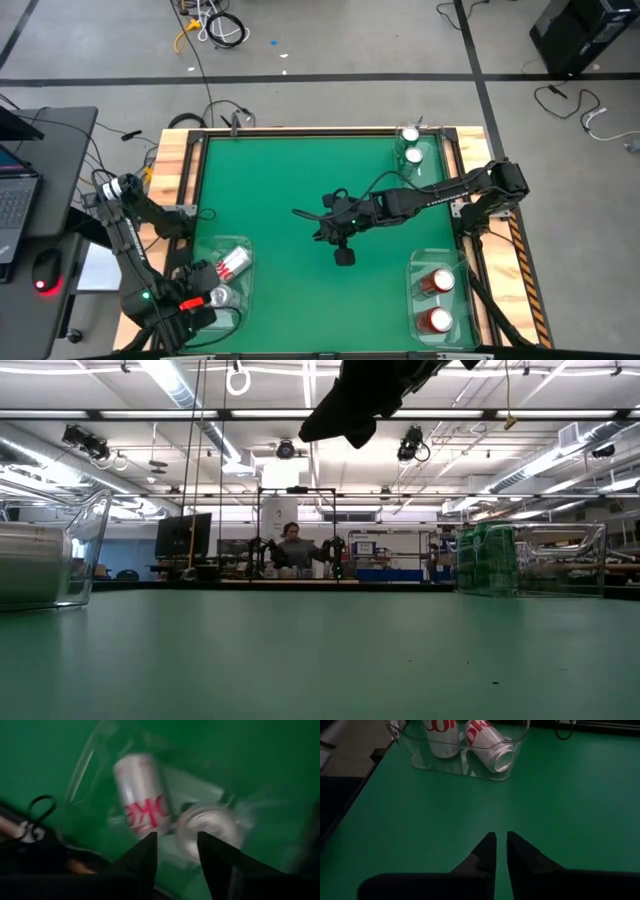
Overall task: Sort soda cans
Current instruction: Move the left transparent bin to the center of the table
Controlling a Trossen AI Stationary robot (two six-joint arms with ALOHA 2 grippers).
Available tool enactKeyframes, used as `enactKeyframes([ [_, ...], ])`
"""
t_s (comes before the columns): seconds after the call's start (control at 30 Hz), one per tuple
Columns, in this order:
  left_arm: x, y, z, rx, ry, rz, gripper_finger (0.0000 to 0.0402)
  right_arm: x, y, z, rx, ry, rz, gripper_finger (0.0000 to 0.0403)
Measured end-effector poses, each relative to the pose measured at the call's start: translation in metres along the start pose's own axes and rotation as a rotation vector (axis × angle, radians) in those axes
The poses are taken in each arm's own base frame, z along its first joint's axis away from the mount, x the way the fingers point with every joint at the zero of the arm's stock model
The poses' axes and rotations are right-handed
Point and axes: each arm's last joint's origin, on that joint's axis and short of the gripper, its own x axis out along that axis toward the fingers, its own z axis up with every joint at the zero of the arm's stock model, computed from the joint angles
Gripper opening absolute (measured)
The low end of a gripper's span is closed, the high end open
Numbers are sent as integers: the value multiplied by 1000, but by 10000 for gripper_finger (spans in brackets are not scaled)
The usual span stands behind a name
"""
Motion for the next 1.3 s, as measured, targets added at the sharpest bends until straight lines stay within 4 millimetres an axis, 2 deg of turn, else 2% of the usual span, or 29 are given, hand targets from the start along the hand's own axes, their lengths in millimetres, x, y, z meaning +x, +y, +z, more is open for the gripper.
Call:
enactKeyframes([
  [0.13, -11, -6, 16, -128, -8, -93, 176, 0, 0, 0, 0, 3, 1, 35],
  [0.27, -8, -7, 29, -213, 30, -111, 211, 0, 1, -1, 1, 7, 29, 36],
  [0.43, -4, -5, 39, -188, 75, -103, 248, 0, 5, 0, -6, 2, 53, 35],
  [0.53, -4, -4, 36, -149, 136, -106, 253, 4, 10, 2, -13, -30, 63, 38],
  [0.7, -11, -7, 17, -124, 164, -117, 208, 22, 18, 2, -31, -89, 88, 51],
  [0.87, -18, -8, -8, -138, 176, -119, 128, 46, 26, 4, -20, -193, 157, 61],
  [1.1, -28, -6, -37, -206, 125, -135, 17, 78, 39, 15, 63, -224, 166, 64],
  [1.2, -30, -5, -43, -240, 52, -154, 8, 101, 37, 16, 138, -201, 136, 72],
  [1.3, -32, -4, -46, -232, 6, -157, 10, 124, 30, 19, 201, -196, 118, 97],
])
